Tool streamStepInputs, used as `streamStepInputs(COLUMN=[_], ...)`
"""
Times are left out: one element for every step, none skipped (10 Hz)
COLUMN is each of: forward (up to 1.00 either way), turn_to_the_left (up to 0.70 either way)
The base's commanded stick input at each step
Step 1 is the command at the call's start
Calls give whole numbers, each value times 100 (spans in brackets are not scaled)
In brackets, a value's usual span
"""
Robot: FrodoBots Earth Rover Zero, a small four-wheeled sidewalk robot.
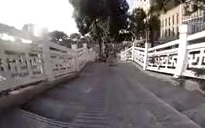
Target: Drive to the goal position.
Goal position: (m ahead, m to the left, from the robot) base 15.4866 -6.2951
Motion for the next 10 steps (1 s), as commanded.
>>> streamStepInputs(forward=[45, 45, 45, 45, 45, 45, 45, 45, 45, 45], turn_to_the_left=[0, 0, 0, 0, 0, 0, 0, 0, 0, 0])
